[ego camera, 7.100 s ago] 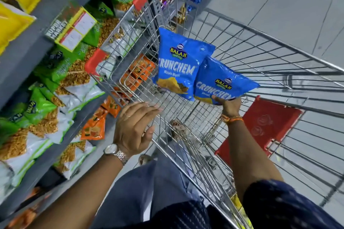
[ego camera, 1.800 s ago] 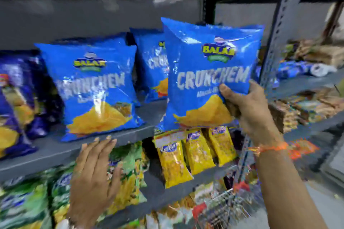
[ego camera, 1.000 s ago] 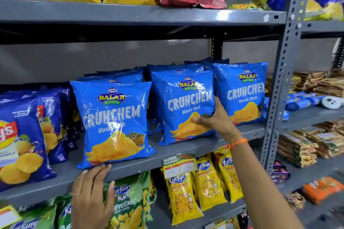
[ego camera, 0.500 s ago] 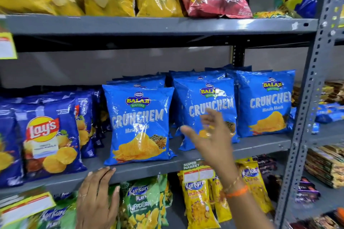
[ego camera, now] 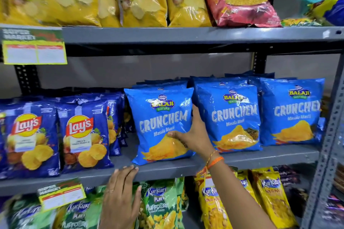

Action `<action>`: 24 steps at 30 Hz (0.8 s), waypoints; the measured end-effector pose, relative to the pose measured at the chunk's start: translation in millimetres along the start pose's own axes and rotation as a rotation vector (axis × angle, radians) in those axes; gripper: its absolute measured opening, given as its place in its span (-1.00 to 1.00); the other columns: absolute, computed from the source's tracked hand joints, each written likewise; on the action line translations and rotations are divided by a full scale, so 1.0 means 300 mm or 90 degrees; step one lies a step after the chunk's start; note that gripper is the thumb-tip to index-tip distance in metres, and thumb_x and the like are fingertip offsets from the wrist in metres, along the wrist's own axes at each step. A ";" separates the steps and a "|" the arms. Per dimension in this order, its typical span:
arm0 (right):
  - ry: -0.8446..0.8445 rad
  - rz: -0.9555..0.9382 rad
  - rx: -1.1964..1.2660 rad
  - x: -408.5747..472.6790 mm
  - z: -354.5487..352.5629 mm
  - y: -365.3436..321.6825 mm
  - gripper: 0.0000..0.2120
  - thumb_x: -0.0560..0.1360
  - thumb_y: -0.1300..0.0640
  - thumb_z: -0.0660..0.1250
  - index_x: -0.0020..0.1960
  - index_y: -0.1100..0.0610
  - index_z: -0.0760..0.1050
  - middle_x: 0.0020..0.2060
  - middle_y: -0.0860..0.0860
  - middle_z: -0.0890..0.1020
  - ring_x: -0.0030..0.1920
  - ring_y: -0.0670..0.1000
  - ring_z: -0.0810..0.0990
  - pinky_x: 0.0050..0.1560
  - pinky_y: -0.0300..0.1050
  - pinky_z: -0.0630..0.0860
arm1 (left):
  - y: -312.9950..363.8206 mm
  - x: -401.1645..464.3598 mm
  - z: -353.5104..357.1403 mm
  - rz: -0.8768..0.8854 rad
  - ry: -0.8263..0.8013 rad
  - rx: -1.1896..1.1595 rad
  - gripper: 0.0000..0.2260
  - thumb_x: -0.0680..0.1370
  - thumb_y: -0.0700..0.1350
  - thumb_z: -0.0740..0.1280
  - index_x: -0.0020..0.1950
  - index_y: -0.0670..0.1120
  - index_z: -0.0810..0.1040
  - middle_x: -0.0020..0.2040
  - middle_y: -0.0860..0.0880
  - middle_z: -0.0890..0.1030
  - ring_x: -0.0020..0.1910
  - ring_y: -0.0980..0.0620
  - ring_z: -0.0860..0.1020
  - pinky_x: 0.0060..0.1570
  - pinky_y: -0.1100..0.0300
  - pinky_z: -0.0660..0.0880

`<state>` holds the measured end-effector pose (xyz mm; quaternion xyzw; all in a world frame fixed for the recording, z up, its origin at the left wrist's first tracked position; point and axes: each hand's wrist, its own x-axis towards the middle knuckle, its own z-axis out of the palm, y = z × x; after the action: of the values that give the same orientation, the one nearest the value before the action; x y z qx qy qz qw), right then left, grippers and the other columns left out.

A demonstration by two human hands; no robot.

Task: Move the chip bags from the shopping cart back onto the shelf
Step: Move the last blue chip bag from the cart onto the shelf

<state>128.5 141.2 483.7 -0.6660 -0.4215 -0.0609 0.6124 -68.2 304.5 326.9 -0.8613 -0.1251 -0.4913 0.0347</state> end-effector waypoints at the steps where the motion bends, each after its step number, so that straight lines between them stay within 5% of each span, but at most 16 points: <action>1: -0.002 -0.005 -0.003 0.007 -0.007 0.004 0.00 0.20 0.03 0.70 0.48 -0.10 0.22 0.24 -0.32 0.56 0.25 -0.26 0.57 0.23 -0.26 0.55 | -0.001 -0.001 -0.001 0.001 -0.011 -0.003 -0.54 0.68 0.11 0.06 0.38 -0.16 0.49 0.28 -0.13 0.59 0.30 -0.09 0.46 0.61 0.09 0.09; 7: 0.036 0.003 0.003 -0.002 0.013 0.035 -0.04 0.18 -0.01 0.70 0.44 -0.11 0.25 0.23 -0.21 0.61 0.22 -0.18 0.59 0.24 -0.08 0.58 | 0.005 -0.012 0.004 -0.013 -0.024 -0.009 -0.57 0.64 0.05 0.13 0.40 -0.16 0.48 0.32 -0.11 0.54 0.32 -0.10 0.46 0.63 0.06 0.06; 11: 0.046 0.021 0.015 -0.012 0.018 0.036 -0.01 0.18 -0.04 0.69 0.46 -0.11 0.21 0.20 -0.28 0.57 0.16 -0.39 0.52 0.20 -0.20 0.55 | 0.008 -0.013 0.001 -0.015 -0.024 -0.002 -0.56 0.65 0.05 0.12 0.41 -0.17 0.47 0.34 -0.11 0.52 0.33 -0.13 0.45 0.62 0.05 0.08; 13: 0.039 0.040 0.066 -0.010 0.014 0.024 -0.04 0.20 -0.04 0.69 0.45 -0.12 0.22 0.27 -0.20 0.57 0.23 -0.32 0.54 0.20 -0.22 0.57 | 0.008 -0.015 0.002 -0.018 -0.024 -0.002 -0.57 0.62 0.03 0.17 0.41 -0.17 0.47 0.34 -0.10 0.52 0.34 -0.12 0.44 0.62 0.05 0.08; 17: 0.049 0.112 0.235 0.055 0.001 -0.005 -0.28 0.31 -0.02 0.59 0.38 0.07 0.37 0.28 0.01 0.62 0.24 -0.04 0.64 0.21 -0.06 0.63 | 0.014 -0.018 0.005 -0.026 -0.030 -0.001 -0.57 0.61 0.01 0.19 0.41 -0.17 0.47 0.33 -0.11 0.54 0.36 -0.10 0.45 0.61 0.01 0.13; 22: 0.004 0.131 0.284 0.165 -0.019 -0.027 -0.58 0.40 0.25 0.56 0.22 0.22 0.56 0.09 0.04 0.73 0.07 -0.01 0.73 0.07 -0.08 0.65 | 0.025 -0.016 0.000 -0.042 -0.030 -0.007 -0.60 0.63 0.01 0.19 0.39 -0.16 0.49 0.32 -0.08 0.55 0.34 -0.09 0.48 0.60 0.00 0.15; 24: -0.007 0.122 0.281 0.196 -0.020 -0.021 -0.56 0.37 0.28 0.58 0.21 0.25 0.57 0.09 0.08 0.73 0.08 0.03 0.73 0.09 -0.02 0.65 | 0.028 -0.014 -0.001 -0.039 -0.024 -0.006 -0.60 0.62 0.01 0.20 0.39 -0.15 0.49 0.31 -0.07 0.55 0.34 -0.07 0.47 0.61 0.01 0.14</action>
<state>164.6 164.0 525.1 -0.5532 -0.3628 0.0946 0.7439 -68.4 295.5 324.0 -0.8661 -0.1498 -0.4767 0.0130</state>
